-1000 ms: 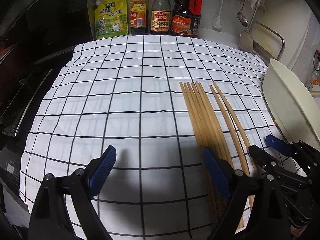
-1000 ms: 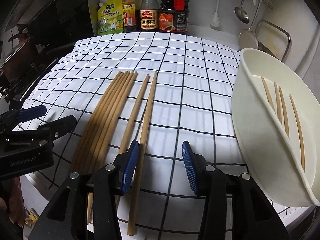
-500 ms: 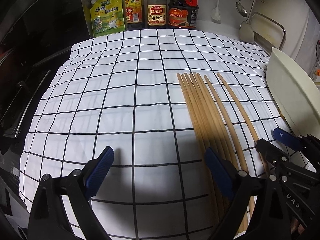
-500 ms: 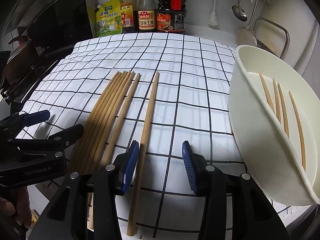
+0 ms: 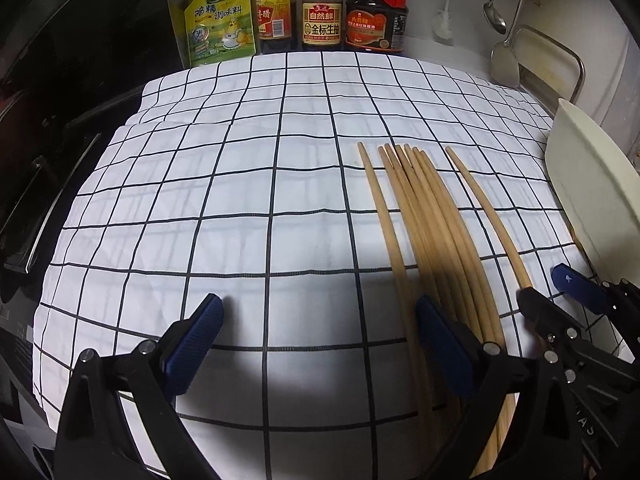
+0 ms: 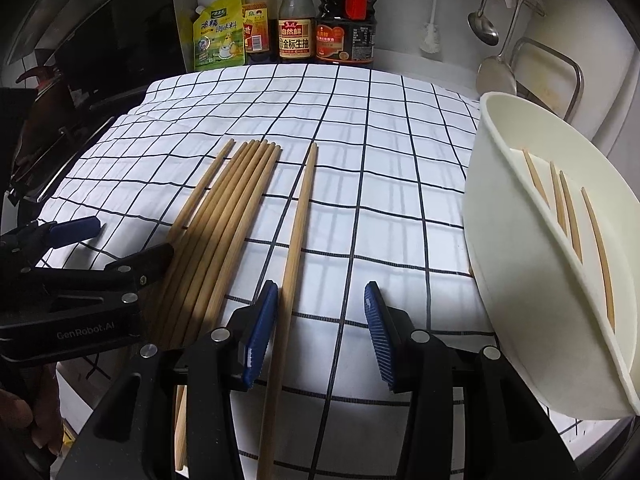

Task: Organize utensils
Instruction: 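Separate one chopstick and close the right tool on it while the left tool grasps another, then carry both chopsticks into the white basin and open both tools, then withdraw both open tools from the basin back to the chopstick bundle, then separate one chopstick and close the right tool on it while the left tool grasps another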

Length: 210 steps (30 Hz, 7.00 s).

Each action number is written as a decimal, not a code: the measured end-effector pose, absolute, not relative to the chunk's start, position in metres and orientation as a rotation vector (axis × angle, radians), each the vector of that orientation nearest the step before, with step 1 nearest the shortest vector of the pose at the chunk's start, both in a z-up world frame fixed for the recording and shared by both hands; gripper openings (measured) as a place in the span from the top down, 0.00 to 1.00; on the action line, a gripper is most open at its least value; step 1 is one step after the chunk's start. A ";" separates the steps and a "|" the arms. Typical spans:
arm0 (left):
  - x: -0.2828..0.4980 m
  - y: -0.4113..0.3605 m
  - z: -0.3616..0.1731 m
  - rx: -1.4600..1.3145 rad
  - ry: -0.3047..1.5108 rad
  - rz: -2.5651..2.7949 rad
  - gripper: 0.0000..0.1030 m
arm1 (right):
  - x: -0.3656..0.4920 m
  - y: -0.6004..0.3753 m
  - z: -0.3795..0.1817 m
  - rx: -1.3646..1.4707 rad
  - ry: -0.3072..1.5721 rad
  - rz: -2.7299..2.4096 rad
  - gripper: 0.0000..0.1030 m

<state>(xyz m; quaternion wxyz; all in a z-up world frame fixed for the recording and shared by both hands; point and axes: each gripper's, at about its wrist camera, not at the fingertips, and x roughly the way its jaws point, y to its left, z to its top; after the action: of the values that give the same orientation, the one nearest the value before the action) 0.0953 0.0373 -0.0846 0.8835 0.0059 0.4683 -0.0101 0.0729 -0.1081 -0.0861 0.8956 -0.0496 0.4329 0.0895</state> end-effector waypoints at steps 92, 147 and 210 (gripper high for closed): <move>0.121 -0.180 0.029 0.118 0.841 -0.471 0.42 | 0.041 -0.331 0.012 0.343 0.658 -0.081 0.77; 0.038 0.058 -0.036 -0.027 0.855 0.044 0.15 | 0.047 -0.098 -0.047 -0.008 0.875 0.359 0.57; 0.063 0.043 -0.066 -0.040 0.920 0.008 0.15 | 0.066 -0.101 -0.083 -0.119 0.947 0.263 0.57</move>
<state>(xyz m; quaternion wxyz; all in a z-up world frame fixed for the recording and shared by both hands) 0.0628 0.0429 -0.0661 0.8958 -0.0193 0.4440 0.0040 0.0656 -0.1010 -0.0832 0.8801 -0.0571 0.4542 0.1261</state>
